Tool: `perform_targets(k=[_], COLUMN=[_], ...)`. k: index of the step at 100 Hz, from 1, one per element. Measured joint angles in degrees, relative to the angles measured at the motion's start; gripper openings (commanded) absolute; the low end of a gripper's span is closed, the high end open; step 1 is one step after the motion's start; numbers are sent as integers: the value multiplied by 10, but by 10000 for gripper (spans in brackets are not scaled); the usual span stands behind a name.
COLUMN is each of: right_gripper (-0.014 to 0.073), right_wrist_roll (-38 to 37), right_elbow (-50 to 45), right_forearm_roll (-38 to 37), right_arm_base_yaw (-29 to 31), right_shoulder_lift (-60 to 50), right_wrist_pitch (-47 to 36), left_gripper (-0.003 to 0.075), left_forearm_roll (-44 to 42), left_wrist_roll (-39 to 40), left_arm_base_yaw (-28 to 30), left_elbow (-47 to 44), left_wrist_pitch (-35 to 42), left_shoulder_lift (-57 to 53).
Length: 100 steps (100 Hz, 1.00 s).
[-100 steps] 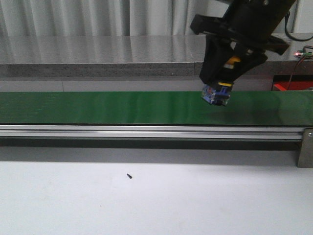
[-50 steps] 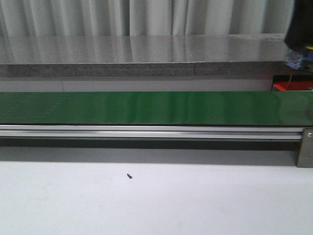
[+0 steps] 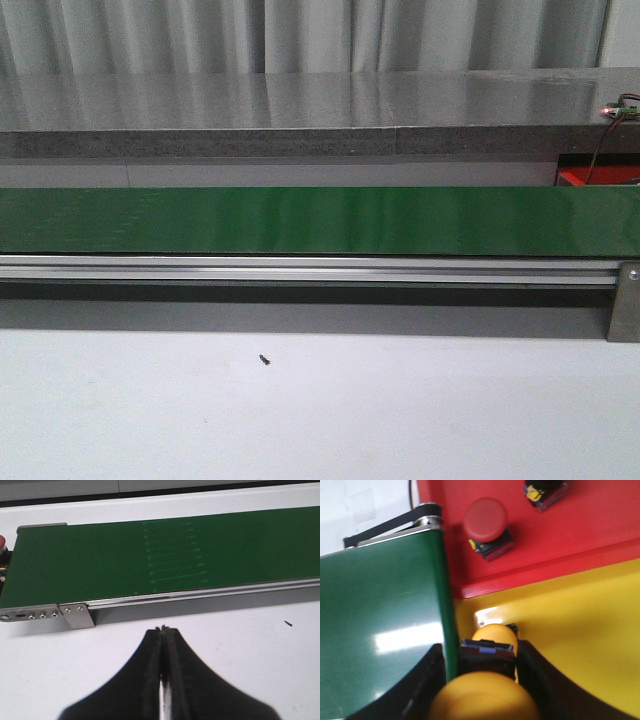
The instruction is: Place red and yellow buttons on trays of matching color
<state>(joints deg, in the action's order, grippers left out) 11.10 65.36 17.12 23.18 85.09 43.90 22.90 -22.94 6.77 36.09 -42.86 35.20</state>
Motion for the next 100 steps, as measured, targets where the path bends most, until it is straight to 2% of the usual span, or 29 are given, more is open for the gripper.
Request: perform_targets(k=[44, 100], right_gripper=[254, 258], right_wrist_roll=[0, 0], right_elbow=[-57, -60], right_forearm_roll=[0, 12], right_arm_base_yaw=[89, 90], right_shoulder_lift=[30, 149], right_wrist_pitch=[-99, -133], left_gripper=[-20, -20], left_forearm_roll=[0, 0], left_wrist_roll=[0, 0], left_arm_base_yaw=[0, 0], left_elbow=[0, 0], left_wrist_pitch=[0, 0], left_shoulder_lift=[0, 0])
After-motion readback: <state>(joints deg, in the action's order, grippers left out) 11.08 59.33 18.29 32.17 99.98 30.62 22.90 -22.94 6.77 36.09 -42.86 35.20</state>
